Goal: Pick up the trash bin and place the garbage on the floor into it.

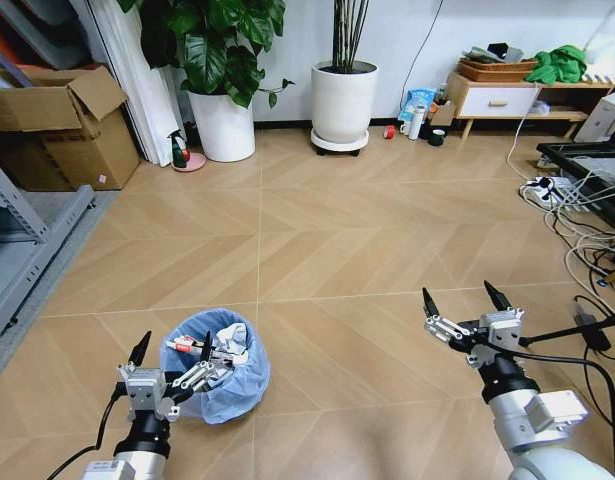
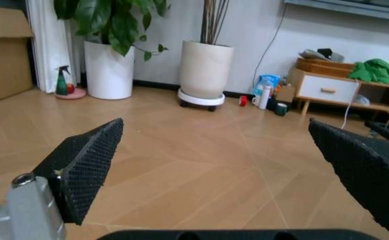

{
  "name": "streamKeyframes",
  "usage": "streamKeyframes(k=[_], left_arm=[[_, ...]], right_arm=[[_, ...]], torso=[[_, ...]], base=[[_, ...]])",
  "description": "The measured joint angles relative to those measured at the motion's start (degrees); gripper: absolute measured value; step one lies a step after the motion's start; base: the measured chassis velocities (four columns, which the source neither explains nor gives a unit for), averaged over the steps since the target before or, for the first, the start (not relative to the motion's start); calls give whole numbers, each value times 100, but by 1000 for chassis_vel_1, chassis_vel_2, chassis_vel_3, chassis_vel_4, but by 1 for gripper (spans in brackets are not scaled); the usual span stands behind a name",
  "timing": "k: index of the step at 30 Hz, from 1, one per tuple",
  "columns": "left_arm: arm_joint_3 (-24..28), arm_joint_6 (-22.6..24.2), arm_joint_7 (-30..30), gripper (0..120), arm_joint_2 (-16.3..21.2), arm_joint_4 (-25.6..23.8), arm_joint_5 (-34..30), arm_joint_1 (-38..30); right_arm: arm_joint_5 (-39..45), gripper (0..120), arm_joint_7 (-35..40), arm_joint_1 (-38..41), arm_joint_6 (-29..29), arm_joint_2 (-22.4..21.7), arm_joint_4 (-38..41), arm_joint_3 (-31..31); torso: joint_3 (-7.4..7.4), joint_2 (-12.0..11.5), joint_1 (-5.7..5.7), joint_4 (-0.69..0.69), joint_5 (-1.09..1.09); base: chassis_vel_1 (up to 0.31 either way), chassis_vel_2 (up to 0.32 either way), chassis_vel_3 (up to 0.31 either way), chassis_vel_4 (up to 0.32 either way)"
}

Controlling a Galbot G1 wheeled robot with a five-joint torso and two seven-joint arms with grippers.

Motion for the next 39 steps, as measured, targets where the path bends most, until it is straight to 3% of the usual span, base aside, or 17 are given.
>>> streamKeyframes(k=[8, 39], left_arm=[[0, 552, -20, 100, 53, -162, -23, -2], [-4, 584, -25, 100, 61, -165, -26, -9]], right_arm=[[-66, 100, 34, -68, -55, 61, 30, 49], [-69, 100, 46, -63, -68, 58, 30, 51]], torso=[[0, 0, 0, 0, 0], [0, 0, 0, 0, 0]], base=[[0, 0, 0, 0], [0, 0, 0, 0]])
